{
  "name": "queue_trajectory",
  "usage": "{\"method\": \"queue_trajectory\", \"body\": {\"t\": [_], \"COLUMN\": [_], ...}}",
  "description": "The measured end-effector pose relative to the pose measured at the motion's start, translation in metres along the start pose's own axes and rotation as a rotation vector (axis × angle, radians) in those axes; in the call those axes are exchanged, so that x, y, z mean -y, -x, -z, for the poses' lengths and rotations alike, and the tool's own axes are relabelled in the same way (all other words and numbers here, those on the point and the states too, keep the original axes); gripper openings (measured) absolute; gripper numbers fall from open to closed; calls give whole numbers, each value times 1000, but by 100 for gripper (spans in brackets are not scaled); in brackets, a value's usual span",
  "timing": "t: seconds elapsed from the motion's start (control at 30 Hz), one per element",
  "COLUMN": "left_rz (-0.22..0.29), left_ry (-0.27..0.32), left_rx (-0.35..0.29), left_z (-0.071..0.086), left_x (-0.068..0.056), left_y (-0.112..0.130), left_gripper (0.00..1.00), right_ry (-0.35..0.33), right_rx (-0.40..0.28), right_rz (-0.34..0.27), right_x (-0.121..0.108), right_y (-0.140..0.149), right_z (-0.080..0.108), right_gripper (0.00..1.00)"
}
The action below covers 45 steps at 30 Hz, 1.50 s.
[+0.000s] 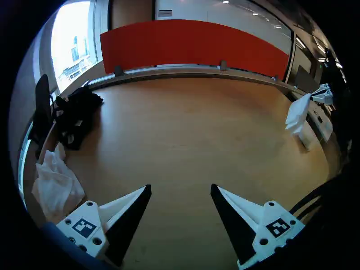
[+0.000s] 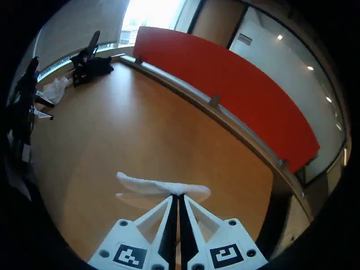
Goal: Fold towel
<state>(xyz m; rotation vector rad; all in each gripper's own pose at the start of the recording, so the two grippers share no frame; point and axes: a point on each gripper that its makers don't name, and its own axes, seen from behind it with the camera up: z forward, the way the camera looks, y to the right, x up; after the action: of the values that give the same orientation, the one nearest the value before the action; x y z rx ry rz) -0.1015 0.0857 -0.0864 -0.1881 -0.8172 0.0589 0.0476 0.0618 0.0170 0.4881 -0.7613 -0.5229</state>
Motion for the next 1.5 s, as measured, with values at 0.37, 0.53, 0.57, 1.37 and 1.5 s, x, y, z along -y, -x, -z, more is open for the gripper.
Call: {"method": "queue_trajectory", "body": {"t": [0.37, 0.53, 0.57, 1.37, 1.5], "left_rz": [-12, -15, -15, -21, -22], "left_ry": [-2, -2, -2, -7, -5], "left_rx": [6, 10, 10, 14, 14], "left_z": [-3, -4, -4, -9, -9], "left_x": [-2, -3, -3, -4, -5], "left_y": [-1, -1, -1, -5, -6], "left_gripper": [98, 98, 98, 98, 98], "right_ry": [62, 90, 95, 129, 131], "right_rx": [31, 46, 49, 81, 79], "right_rz": [-38, -46, -46, -58, -55], "right_x": [-56, -80, -85, -129, -131], "right_y": [20, 26, 26, 32, 31], "right_z": [5, 7, 7, 2, 3], "right_gripper": [6, 6, 6, 6, 6]}}
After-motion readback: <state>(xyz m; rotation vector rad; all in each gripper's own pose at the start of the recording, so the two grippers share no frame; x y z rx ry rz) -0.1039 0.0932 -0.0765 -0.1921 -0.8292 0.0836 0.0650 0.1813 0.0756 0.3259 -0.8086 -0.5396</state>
